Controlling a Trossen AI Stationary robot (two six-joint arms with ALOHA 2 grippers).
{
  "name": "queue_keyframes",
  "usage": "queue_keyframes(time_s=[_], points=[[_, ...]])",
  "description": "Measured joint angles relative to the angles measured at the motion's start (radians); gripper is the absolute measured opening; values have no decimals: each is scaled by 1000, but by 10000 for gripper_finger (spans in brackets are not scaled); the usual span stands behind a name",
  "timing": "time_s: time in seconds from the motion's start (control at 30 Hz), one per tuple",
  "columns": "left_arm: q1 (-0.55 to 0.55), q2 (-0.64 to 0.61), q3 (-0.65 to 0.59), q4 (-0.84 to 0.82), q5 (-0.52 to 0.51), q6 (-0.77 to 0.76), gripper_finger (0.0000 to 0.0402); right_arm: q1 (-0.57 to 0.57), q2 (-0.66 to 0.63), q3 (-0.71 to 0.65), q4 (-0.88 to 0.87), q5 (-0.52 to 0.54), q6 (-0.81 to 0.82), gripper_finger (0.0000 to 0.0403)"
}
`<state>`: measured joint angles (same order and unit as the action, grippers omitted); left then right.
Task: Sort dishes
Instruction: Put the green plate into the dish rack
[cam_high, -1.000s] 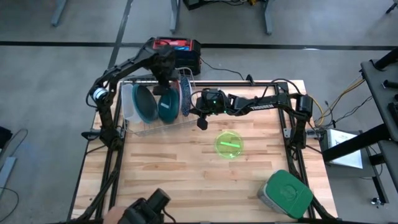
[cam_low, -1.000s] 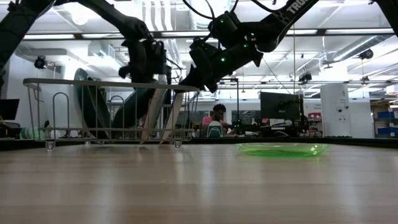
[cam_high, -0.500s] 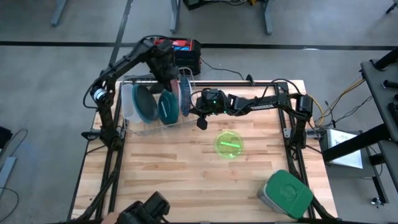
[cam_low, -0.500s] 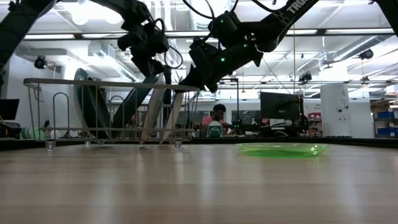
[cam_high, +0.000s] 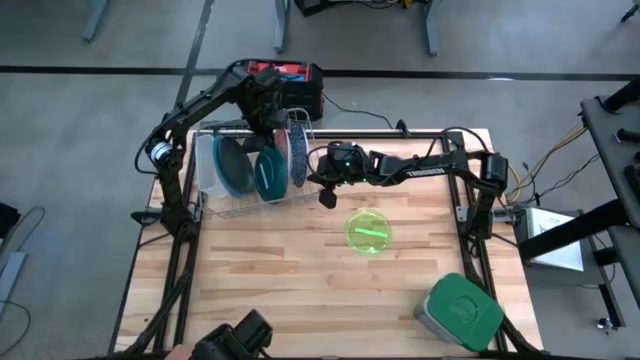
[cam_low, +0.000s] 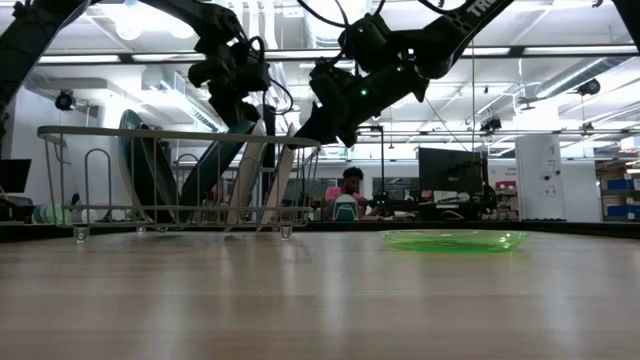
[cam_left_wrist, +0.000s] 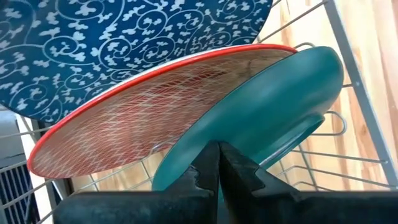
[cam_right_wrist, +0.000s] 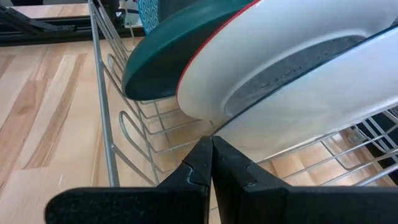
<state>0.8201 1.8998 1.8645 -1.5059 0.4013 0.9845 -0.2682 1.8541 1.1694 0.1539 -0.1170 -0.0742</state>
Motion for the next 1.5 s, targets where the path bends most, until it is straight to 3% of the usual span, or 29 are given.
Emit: queue_keyframes(time_s=[0.2,0.4,0.53,0.7,1.03,1.23,1.5], points=[[-1,-1,1,-11,5,-1,0,5,-2,-2,27,-3,40,0],[-1,-1,1,-14,8,-2,0,19,-8,4,71,-88,239,9],[-2,-1,1,-15,9,-3,0,38,-2,54,76,-112,357,48],[-2,-1,-1,-14,9,-2,0,58,26,137,-31,-38,442,116],[-3,-1,-2,-13,9,4,0,64,35,169,-22,16,575,238],[-3,-1,-2,-11,9,12,0,80,57,174,-1,68,600,272],[-4,-1,-3,-6,11,12,0,91,146,245,5,78,638,275]])
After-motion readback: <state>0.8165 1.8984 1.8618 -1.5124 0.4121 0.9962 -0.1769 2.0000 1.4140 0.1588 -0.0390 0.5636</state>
